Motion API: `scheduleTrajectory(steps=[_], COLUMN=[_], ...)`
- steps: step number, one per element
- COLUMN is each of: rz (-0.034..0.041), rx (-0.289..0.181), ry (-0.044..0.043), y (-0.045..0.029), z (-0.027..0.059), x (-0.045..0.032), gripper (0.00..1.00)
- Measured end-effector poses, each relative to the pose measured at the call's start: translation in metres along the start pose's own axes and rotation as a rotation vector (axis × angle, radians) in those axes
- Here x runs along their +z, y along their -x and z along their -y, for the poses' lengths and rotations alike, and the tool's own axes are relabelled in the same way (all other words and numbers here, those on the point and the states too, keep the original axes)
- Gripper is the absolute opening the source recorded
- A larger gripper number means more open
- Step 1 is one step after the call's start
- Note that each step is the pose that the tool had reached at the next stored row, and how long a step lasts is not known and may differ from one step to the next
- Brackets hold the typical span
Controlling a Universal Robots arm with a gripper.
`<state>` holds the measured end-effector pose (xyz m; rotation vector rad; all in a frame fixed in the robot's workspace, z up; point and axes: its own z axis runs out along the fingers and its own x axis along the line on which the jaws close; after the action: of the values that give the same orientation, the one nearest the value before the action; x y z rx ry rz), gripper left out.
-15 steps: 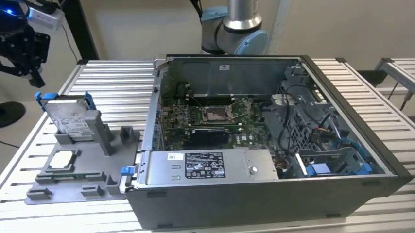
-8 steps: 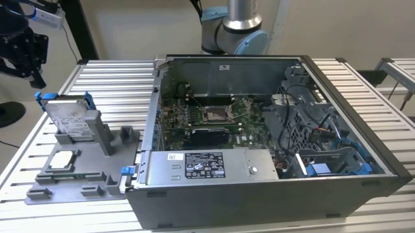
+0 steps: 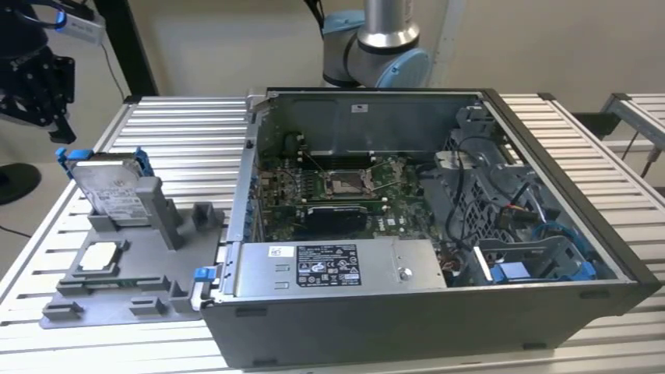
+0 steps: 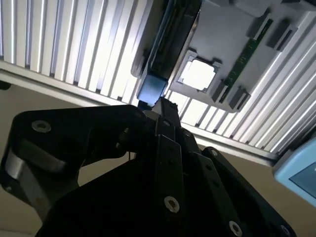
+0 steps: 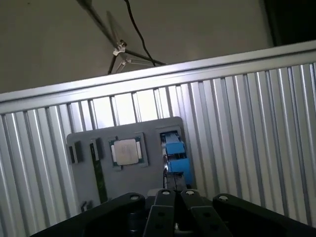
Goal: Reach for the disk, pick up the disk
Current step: 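Pick up the disk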
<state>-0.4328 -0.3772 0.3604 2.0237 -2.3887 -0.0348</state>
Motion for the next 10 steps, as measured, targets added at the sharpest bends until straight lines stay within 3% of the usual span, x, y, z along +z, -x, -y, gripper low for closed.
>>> scheduleTrajectory(steps=[6, 10], rz=[-0.0011, -0.0012], rx=[-0.042, -0.043], ry=[0.0004, 0.0002], y=[0.0010, 0.0009], z=[0.0060, 0.0060], x=[0.0001, 0.0001], gripper=[0.00, 0.00])
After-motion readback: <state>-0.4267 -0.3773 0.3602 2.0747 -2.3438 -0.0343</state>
